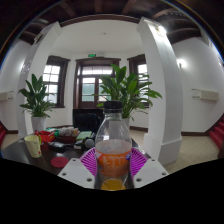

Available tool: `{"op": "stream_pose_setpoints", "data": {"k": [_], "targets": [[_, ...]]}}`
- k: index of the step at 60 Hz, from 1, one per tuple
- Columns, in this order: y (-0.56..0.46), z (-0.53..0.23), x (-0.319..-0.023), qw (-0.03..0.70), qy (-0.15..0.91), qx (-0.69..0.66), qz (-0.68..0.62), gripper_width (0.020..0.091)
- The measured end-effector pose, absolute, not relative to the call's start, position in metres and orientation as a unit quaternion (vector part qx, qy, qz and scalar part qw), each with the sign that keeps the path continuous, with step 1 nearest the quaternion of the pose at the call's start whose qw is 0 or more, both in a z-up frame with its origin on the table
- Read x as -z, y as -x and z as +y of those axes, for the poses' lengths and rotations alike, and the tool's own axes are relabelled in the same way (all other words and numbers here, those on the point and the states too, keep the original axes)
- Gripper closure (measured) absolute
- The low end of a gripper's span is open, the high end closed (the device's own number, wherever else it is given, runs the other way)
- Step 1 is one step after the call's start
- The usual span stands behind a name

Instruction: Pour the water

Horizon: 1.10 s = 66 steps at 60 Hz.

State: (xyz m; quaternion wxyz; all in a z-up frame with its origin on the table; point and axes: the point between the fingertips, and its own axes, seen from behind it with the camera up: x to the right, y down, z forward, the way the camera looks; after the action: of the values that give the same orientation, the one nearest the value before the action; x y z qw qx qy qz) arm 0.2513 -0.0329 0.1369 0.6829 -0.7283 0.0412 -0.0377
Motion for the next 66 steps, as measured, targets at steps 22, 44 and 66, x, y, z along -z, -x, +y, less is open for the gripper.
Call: {"op": "stream_pose_setpoints", "data": {"k": [22, 44, 66], "targets": [[-0.231, -0.023, -0.138, 0.650, 0.750, 0.120, -0.028, 0.0779], [-0.087, 0.050, -0.177, 0.565, 0.649, 0.347, -0.372, 0.0780], [0.021, 0.105, -0.173, 0.420, 0.458, 0.512, -0.594, 0.0775]]}}
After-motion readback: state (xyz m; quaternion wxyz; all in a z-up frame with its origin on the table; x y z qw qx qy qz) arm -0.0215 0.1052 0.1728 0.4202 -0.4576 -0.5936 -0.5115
